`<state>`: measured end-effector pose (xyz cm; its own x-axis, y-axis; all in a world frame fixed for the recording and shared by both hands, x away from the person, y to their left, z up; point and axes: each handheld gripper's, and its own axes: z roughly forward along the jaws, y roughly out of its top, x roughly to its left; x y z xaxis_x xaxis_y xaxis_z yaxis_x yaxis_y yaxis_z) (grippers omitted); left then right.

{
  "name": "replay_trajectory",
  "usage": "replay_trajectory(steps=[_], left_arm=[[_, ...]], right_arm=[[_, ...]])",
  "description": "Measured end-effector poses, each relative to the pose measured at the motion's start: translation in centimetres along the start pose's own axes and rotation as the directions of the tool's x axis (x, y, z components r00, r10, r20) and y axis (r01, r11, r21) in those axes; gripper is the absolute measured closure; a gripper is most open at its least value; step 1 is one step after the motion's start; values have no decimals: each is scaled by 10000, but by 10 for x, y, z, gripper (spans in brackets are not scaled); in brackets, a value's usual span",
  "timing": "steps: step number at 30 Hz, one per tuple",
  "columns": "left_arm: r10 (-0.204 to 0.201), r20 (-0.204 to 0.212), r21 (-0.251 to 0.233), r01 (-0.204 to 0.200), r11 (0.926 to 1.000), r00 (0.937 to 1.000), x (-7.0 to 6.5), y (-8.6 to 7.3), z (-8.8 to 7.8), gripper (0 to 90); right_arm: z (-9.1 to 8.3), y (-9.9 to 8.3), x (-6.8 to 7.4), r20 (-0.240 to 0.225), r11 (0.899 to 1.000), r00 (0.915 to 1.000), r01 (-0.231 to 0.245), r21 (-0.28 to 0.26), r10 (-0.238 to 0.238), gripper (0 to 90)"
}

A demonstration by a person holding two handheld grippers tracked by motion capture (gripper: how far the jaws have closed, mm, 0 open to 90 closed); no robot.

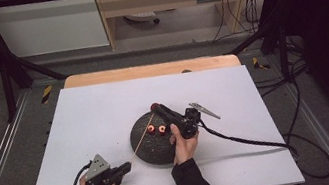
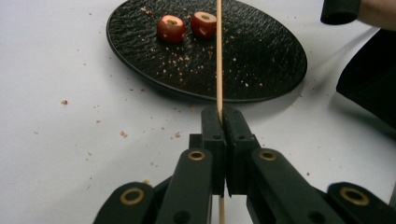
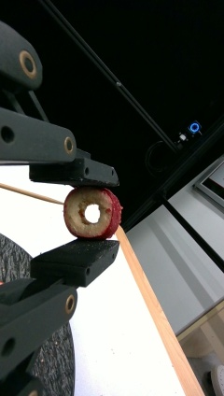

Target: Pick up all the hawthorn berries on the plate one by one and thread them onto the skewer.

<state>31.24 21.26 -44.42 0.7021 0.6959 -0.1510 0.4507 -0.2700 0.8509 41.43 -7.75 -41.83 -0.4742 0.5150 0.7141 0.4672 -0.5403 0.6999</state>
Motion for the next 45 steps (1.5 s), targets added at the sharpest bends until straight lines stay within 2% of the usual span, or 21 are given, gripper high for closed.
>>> replay_trajectory(steps=[8,13,20,31,40,45], left_arm=[[-476,-61,-198,475,9987,9988,-7,3,3,882],[-584,-252,-197,579,9981,9980,-12,6,7,883],[-531,-389,-244,522,9983,9978,-18,19,14,884],[-428,-423,-246,417,9988,9982,-17,38,24,884],[-175,-475,-250,164,9996,9987,-17,56,35,884],[-183,-371,-248,173,9995,9991,-17,66,41,885]], right_arm=[[0,-3,0,-116,9999,9999,-64,-138,62,631],[-1,-5,0,-129,9999,9999,-81,-133,79,632],[-2,-8,0,-215,9999,9997,-86,-73,84,632],[-7,-14,3,-286,10000,9996,-35,-7,35,633],[-11,-17,4,-339,9998,9994,17,185,-11,633],[-14,-20,6,-318,9996,9994,112,253,-104,633]])
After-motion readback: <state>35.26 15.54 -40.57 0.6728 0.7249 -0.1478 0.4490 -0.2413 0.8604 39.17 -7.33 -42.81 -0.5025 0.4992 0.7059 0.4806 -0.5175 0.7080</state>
